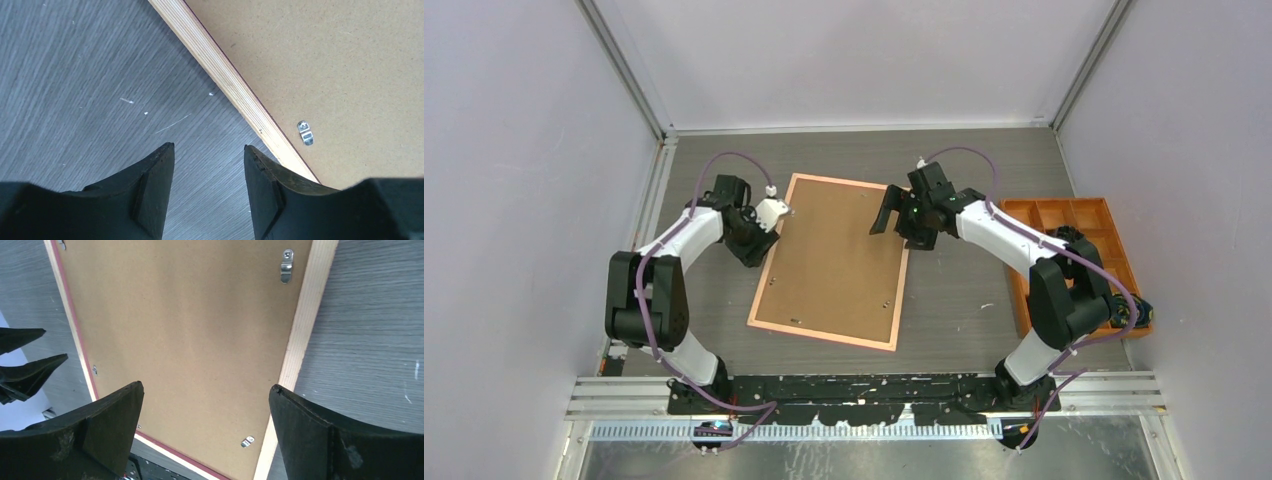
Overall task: Put the photo into the frame
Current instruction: Place the photo frame item in the photo frame.
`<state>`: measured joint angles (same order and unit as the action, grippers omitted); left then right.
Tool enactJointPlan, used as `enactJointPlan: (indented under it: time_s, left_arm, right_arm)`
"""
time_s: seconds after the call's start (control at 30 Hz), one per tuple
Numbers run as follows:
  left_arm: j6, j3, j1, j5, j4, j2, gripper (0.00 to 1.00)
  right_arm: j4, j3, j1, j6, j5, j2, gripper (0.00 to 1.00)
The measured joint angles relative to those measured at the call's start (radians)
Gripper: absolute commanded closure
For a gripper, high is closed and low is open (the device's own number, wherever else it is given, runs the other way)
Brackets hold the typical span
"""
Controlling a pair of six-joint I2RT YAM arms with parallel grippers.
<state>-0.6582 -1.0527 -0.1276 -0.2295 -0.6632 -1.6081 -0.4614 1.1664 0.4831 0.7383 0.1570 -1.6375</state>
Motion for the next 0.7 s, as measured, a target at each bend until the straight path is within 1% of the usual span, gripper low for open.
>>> enactJointPlan:
  time_s: [0.23, 0.4, 0.5, 0.57, 0.63, 0.7]
  left_arm:
    - [0.001, -0.015, 0.006, 0.000, -0.008, 0.000, 0.45]
    - [0.006, -0.026, 0.016, -0.011, -0.021, -0.008, 0.46]
    - [0.008, -0.029, 0.028, -0.025, -0.028, -0.021, 0.46]
    - [0.006, -0.029, 0.039, -0.031, -0.031, -0.032, 0.47]
    - [0.000, -0.029, 0.052, -0.042, -0.034, -0.041, 0.47]
    - [-0.009, -0.027, 0.067, -0.059, -0.041, -0.045, 0.47]
  right_arm:
    - [-0.077, 0.021, 0.007, -0.035, -0.063, 0.008, 0.00]
    - [-0.093, 0.022, -0.001, -0.029, -0.122, 0.094, 0.00]
    - [-0.047, 0.015, -0.028, -0.033, -0.082, 0.163, 0.00]
    - [0.035, -0.023, -0.045, -0.024, -0.024, 0.199, 0.00]
    - [0.069, -0.050, -0.049, -0.018, 0.007, 0.204, 0.02]
    - [0.076, -0.063, -0.027, -0.006, 0.010, 0.183, 0.00]
